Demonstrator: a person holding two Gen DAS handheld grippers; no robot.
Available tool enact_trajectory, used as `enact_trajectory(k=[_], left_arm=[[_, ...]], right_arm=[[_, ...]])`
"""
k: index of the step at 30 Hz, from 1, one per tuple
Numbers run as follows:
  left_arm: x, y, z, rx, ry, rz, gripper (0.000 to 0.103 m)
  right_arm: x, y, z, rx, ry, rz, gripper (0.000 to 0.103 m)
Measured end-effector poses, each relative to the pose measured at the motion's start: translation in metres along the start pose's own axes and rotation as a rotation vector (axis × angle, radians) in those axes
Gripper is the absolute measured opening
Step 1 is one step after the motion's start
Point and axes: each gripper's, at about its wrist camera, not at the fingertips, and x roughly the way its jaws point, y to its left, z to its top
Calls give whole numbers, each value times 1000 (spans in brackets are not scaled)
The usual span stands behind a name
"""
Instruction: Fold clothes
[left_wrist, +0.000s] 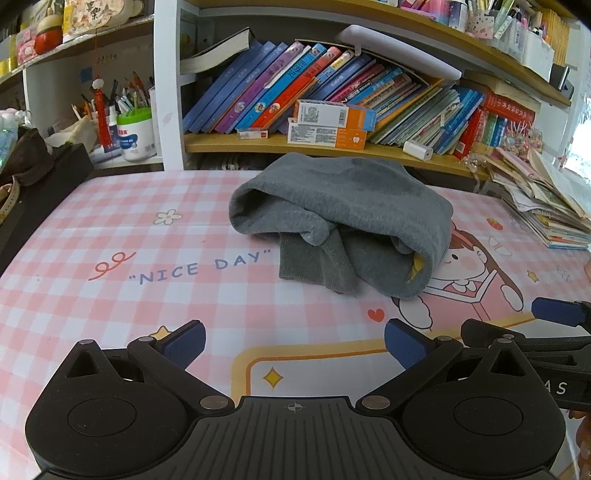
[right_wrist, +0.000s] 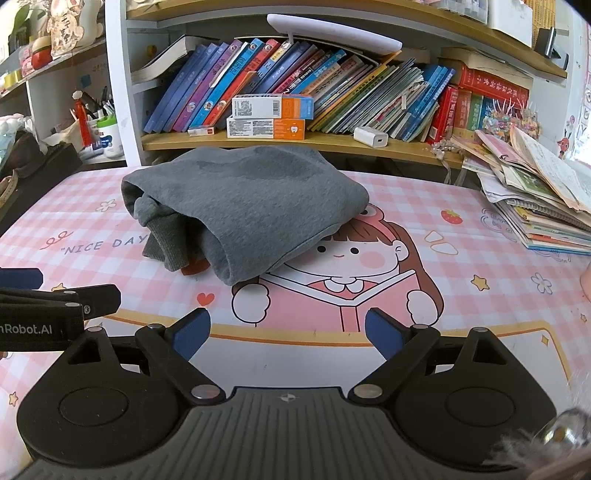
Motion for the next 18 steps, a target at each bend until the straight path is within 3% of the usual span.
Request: enact_trajectory(k=[18], left_arm=[[0, 1, -1, -2, 13, -6, 103]], right_arm=[[1, 0, -1, 3, 3, 0, 91]])
